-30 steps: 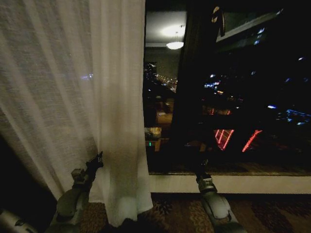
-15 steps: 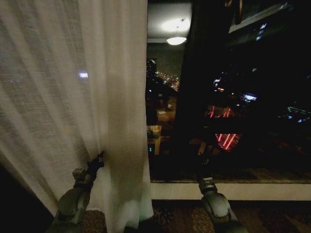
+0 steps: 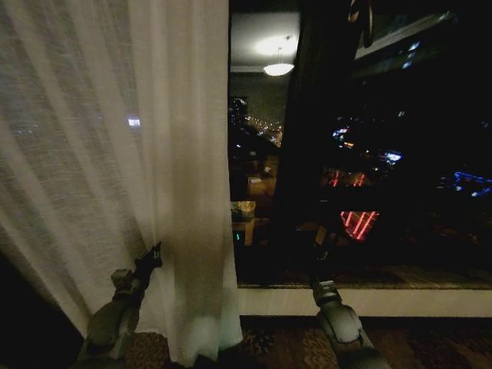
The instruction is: Open the curtains by pulling them apart, changing their state from closed to fully open.
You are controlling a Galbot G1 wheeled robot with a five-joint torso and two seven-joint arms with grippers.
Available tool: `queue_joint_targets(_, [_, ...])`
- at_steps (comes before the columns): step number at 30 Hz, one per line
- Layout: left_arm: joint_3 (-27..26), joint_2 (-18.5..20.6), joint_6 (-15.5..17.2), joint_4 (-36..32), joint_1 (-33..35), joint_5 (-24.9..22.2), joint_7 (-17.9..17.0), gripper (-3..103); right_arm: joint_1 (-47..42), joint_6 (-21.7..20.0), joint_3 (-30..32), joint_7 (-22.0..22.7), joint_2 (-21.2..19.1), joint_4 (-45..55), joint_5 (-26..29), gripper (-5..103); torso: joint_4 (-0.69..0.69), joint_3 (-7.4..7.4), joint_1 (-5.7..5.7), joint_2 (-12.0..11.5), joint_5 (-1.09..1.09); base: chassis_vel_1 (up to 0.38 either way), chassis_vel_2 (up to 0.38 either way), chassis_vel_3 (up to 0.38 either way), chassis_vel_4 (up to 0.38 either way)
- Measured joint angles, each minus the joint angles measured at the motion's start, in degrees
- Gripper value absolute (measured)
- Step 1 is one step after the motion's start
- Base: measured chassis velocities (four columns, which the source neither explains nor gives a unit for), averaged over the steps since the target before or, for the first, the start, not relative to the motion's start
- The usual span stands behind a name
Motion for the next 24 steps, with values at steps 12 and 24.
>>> queue_joint_targets(12, [-0.5,-0.3,-0.1,-0.6,0.7,0.1,0.2,0,-0.6,0.1,0.3,0.1,-0.1,0.5,-0.1,100,-0.01,-0.01,-0.01,0.0,0.01,0.069,0.061,-0.060,-0.075])
queue_joint_targets(24, [-0.6,-0.6,-0.2,-0.8,0.8,0.1,0.2,0,-0.6,0.3,0.5,0.1,-0.3,0.6,0.0,100,0.00,-0.01,-0.01,0.0,0.00,0.169,0.183,-0.158,-0.174])
